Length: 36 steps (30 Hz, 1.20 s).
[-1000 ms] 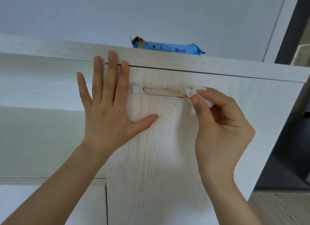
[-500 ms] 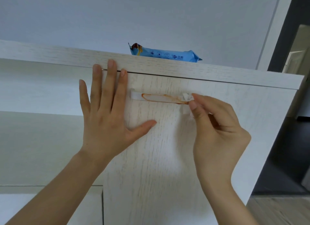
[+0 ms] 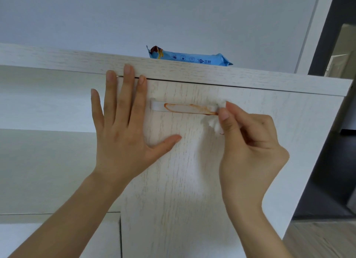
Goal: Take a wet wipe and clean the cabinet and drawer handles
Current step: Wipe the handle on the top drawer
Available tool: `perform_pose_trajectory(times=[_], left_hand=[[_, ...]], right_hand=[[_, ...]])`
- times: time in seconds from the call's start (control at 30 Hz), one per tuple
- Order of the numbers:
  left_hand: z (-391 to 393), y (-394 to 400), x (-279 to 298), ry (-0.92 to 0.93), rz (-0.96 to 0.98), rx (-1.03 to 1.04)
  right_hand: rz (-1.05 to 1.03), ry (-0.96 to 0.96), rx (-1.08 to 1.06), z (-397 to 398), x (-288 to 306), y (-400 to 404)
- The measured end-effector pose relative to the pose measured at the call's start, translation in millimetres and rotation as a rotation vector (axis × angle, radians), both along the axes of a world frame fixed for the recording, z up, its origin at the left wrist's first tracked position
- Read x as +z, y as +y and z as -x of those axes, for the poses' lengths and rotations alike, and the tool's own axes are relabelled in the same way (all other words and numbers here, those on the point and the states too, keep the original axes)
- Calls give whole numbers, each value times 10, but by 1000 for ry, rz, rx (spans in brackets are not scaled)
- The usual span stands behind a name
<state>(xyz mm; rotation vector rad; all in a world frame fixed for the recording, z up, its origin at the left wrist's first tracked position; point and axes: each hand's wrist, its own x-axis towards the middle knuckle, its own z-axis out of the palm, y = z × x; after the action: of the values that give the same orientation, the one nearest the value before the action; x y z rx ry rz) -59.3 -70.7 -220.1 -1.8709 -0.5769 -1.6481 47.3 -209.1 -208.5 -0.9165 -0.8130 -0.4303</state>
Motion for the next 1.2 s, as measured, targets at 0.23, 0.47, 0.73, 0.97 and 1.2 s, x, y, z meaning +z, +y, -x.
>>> perform_pose_trajectory(times=[0.23, 0.47, 0.73, 0.97, 1.2], left_hand=[[0, 2, 1, -8, 1, -7], [-5, 9, -12, -5, -4, -9], [-8, 10, -3, -8, -5, -19], [-3, 10, -10, -9, 0, -26], [-2, 18, -13, -7, -3, -19]], right_hand=[[17, -62, -16, 27, -23, -49], [76, -66, -46, 20, 21, -65], [57, -129, -108, -9, 44, -61], [35, -233, -181, -10, 6, -37], [41, -175, -136, 13, 4, -43]])
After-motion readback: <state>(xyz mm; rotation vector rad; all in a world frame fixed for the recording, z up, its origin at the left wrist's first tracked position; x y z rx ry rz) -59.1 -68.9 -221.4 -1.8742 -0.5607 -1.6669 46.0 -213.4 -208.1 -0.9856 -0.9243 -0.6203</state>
